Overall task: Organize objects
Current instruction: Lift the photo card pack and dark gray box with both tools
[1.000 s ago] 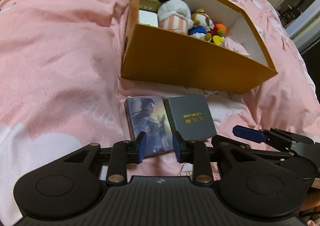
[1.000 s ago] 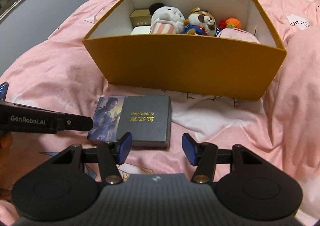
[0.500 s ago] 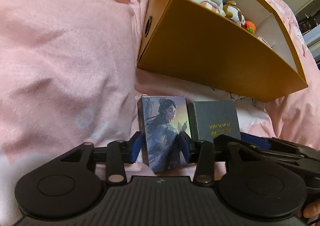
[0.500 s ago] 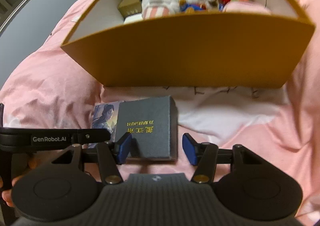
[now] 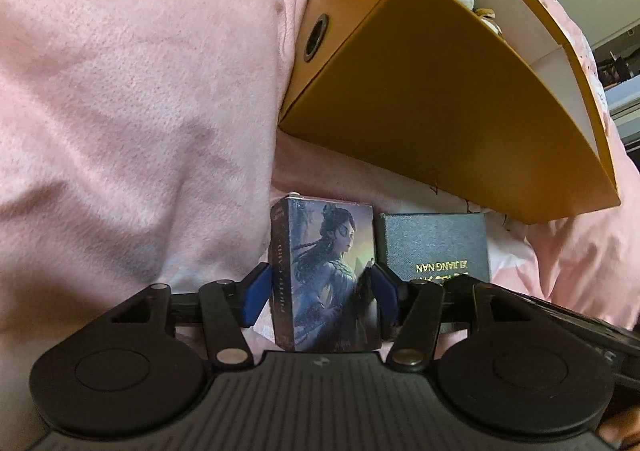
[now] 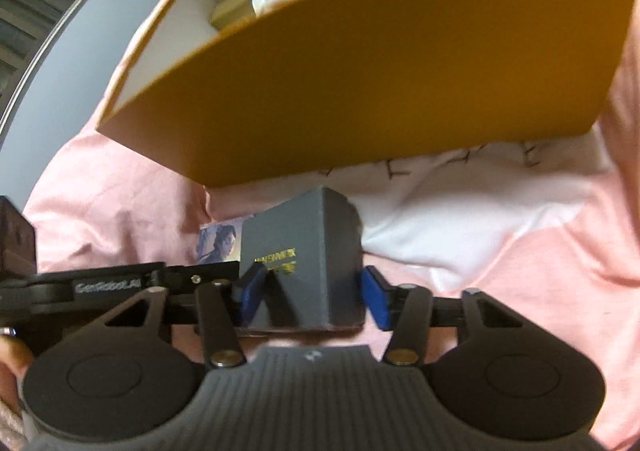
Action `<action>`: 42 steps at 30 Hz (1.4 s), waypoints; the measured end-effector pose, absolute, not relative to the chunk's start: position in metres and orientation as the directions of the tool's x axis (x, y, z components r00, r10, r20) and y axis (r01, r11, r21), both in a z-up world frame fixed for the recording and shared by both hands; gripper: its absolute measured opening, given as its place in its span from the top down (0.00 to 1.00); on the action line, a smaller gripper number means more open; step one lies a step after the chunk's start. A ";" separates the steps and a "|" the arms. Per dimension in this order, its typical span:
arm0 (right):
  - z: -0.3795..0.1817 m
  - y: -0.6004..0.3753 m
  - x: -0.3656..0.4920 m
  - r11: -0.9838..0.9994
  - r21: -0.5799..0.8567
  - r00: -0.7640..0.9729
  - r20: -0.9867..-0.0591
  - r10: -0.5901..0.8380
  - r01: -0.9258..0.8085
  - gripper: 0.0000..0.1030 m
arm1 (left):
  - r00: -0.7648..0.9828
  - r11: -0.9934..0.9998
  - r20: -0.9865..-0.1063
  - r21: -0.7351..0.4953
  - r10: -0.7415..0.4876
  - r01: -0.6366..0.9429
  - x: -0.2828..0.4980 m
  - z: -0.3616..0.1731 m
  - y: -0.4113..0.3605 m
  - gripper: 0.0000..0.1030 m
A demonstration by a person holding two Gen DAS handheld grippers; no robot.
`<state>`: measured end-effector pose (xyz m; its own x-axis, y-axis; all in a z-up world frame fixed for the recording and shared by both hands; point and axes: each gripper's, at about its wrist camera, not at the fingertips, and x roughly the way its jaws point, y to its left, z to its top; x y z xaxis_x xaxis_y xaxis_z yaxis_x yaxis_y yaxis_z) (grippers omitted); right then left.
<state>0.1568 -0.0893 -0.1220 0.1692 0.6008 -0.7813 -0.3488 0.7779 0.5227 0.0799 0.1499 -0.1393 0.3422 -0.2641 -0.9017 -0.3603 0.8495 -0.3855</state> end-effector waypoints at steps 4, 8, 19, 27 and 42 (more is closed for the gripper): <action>-0.102 -0.099 0.150 0.787 0.502 0.227 -0.771 0.595 -0.358 0.60 | 0.332 0.852 -0.902 -0.390 -0.276 -0.350 0.085 -0.144 0.147 0.28; -0.089 -0.105 0.145 0.836 0.396 0.305 -0.800 0.517 -0.380 0.60 | 0.331 0.865 -0.907 -0.372 -0.260 -0.338 0.084 -0.141 0.142 0.32; -0.110 -0.104 0.160 0.832 0.447 0.255 -0.806 0.534 -0.329 0.54 | 0.353 0.884 -0.892 -0.385 -0.283 -0.265 0.073 -0.118 0.132 0.33; -0.133 -0.106 0.168 0.832 0.496 0.198 -0.815 0.545 -0.251 0.45 | 0.323 0.899 -0.899 -0.376 -0.295 -0.225 0.077 -0.120 0.131 0.33; -0.134 -0.101 0.165 0.835 0.472 0.204 -0.821 0.533 -0.283 0.44 | 0.365 0.821 -0.840 -0.506 -0.401 -0.263 0.072 -0.121 0.147 0.26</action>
<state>0.1653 -0.1012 -0.1343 0.2038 0.5329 -0.8213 -0.2826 0.8352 0.4718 0.0724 0.1471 -0.1209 0.3651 -0.4012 -0.8401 -0.2626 0.8213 -0.5064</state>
